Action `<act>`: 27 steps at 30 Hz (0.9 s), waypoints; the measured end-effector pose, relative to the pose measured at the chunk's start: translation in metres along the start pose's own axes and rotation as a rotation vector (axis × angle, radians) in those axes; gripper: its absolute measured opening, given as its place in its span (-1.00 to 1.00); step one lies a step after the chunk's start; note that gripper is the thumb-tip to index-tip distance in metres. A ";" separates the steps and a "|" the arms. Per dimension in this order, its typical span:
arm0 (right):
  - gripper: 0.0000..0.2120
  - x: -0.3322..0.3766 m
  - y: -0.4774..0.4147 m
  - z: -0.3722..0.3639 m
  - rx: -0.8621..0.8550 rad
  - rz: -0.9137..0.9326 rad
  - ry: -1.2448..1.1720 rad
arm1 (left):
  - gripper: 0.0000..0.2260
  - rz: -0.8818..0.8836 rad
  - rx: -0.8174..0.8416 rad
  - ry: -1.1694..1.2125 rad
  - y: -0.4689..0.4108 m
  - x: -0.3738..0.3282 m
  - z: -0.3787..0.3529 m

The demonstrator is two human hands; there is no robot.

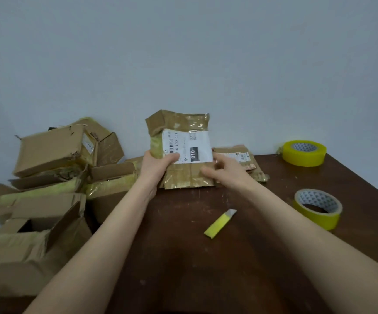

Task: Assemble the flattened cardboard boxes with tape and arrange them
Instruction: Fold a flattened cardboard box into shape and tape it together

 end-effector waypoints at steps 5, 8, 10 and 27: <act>-0.64 -0.016 0.052 -0.037 0.377 -0.100 0.575 | -0.65 -0.035 -0.162 0.186 0.025 0.005 0.040; -0.69 -0.023 0.069 -0.052 0.438 -0.133 0.649 | -0.64 -0.003 -0.053 0.167 0.035 0.015 0.042; -0.71 -0.034 0.069 -0.034 0.361 -0.200 0.665 | -0.54 0.050 0.030 0.176 0.040 0.026 0.038; -0.28 -0.040 0.077 -0.003 -0.164 0.113 -0.107 | -0.18 -0.253 0.273 0.070 0.066 0.066 -0.016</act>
Point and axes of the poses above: each hand's wrist, its own y-axis away from the middle knuckle, its own z-axis out of the back of the hand, x = y × z, the point moved 2 cm from there along -y, towards the middle knuckle, and after that the axes turned 10 degrees about z, right-handed, at the moved point
